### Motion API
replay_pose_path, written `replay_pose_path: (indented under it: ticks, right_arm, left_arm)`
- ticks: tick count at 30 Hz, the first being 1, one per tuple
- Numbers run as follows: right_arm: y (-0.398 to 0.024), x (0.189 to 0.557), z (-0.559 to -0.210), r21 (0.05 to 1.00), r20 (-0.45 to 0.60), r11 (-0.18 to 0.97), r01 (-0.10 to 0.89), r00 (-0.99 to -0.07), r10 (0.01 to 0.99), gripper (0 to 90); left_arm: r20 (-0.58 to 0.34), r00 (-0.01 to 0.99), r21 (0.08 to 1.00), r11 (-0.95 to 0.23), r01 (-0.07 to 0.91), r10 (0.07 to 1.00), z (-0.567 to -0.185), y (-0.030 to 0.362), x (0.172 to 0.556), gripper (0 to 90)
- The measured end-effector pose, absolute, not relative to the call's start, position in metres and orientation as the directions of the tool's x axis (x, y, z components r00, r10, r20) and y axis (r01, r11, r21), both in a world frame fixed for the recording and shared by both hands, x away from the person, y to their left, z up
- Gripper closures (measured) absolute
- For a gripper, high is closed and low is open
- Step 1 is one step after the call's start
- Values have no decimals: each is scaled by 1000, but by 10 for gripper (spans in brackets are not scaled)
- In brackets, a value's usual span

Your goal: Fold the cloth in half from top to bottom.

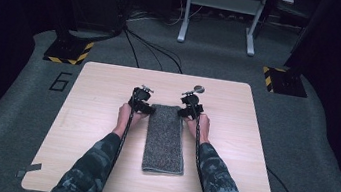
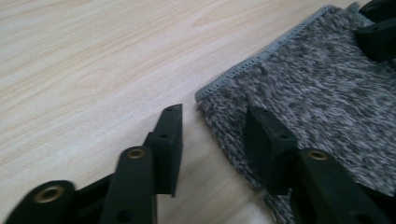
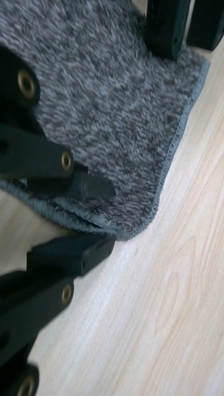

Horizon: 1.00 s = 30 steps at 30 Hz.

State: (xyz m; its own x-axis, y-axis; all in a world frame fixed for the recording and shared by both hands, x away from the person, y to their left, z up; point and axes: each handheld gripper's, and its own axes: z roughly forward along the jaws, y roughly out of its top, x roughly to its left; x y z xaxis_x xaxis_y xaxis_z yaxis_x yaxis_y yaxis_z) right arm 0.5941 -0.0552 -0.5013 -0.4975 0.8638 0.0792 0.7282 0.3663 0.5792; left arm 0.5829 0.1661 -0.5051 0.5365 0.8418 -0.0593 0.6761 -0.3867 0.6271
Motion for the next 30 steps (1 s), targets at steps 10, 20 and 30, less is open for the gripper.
replay_pose_path:
  ticks: [10,20,30]
  right_arm:
    - [-55,587,-503,608,83,370,702,-520,850,860]
    - [-66,573,-489,676,82,350,649,-539,838,865]
    - [-67,561,-465,744,47,346,572,-561,827,866]
  left_arm:
    - [-20,537,645,-399,652,844,-504,155,575,867]
    - [-15,561,702,-391,595,827,-485,160,564,871]
    - [6,567,757,-374,536,824,-463,164,554,870]
